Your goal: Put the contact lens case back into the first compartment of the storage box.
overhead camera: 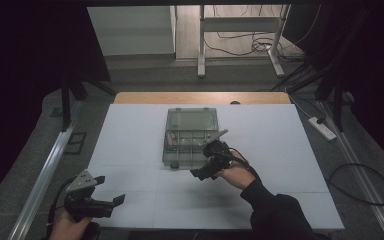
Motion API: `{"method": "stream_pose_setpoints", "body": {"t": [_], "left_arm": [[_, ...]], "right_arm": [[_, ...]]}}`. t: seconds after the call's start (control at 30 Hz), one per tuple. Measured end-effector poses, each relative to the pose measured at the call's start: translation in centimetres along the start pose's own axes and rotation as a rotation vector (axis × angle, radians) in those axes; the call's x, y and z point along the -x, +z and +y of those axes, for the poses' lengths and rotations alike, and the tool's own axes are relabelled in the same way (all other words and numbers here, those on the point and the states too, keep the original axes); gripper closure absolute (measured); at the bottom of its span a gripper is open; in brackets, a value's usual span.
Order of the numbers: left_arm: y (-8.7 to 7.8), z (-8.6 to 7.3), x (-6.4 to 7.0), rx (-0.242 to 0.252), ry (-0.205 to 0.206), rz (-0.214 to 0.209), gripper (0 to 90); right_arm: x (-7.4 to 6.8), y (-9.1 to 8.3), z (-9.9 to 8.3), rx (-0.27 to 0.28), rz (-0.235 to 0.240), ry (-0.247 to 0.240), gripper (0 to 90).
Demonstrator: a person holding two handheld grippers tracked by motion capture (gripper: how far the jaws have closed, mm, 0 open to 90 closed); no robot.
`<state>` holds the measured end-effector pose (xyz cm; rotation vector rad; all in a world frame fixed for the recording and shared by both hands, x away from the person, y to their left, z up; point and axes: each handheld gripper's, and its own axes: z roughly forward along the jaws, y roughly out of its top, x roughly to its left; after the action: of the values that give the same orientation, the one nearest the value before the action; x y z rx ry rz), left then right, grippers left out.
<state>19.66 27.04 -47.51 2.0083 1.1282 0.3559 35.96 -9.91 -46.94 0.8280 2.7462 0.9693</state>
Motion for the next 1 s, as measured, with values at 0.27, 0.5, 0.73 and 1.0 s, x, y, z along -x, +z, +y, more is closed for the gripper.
{"method": "stream_pose_setpoints", "body": {"t": [0.27,0.5,0.73,1.0], "left_arm": [[0.0,0.0,0.0,0.001,0.001,-0.001,2.7],[0.0,0.0,0.0,0.001,0.002,-0.001,2.7],[0.0,0.0,0.0,0.002,0.003,-0.001,2.7],[-0.1,0.0,0.0,0.003,0.003,-0.002,2.7]], "right_arm": [[0.0,-1.4,-1.0,0.033,-0.006,0.014,0.0],[0.2,-2.3,-1.9,0.04,-0.003,0.044,0.0],[0.4,-3.2,-2.8,0.044,-0.01,0.056,0.0],[0.7,-3.9,-4.5,0.025,-0.028,0.069,0.0]]}}
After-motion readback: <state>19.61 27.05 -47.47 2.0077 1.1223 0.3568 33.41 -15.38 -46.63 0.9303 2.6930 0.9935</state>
